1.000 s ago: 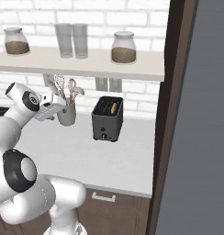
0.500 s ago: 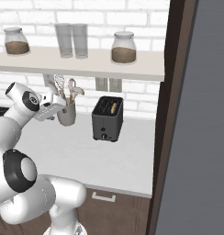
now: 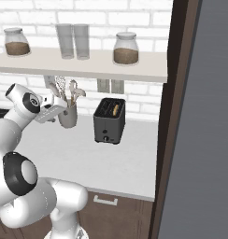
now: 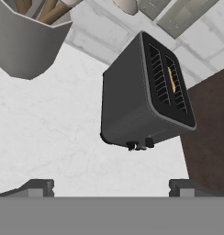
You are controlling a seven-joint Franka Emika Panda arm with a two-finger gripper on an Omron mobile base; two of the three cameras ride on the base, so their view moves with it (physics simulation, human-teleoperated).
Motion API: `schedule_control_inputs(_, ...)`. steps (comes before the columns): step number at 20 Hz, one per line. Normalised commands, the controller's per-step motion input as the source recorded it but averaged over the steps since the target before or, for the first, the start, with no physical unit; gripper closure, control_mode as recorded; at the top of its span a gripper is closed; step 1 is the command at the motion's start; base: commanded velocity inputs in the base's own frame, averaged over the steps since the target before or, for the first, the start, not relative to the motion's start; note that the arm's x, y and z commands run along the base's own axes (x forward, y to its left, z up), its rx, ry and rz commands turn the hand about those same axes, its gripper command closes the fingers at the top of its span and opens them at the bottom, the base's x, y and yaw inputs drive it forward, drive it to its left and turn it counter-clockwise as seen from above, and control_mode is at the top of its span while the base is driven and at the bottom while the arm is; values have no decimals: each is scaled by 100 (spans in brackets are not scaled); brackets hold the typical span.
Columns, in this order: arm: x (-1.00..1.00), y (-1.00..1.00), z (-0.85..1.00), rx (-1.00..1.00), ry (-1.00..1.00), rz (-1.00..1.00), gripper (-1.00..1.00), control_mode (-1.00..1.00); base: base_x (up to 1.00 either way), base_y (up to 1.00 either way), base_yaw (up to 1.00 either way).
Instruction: Start the toaster. Once the lever pops up, take the bread to the plate on the dining counter.
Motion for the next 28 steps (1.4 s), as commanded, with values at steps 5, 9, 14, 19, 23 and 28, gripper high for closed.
schedule_control_inputs(5,0,0,0,0,0,0,-100,-100,0,0,0)
schedule_control_inputs(9,0,0,0,0,0,0,-100,-100,0,0,0)
schedule_control_inputs(14,0,0,0,0,0,0,-100,-100,0,0,0)
schedule_control_inputs(19,0,0,0,0,0,0,-100,-100,0,0,0)
schedule_control_inputs(23,0,0,0,0,0,0,-100,-100,0,0,0)
schedule_control_inputs(28,0,0,0,0,0,0,-100,-100,0,0,0)
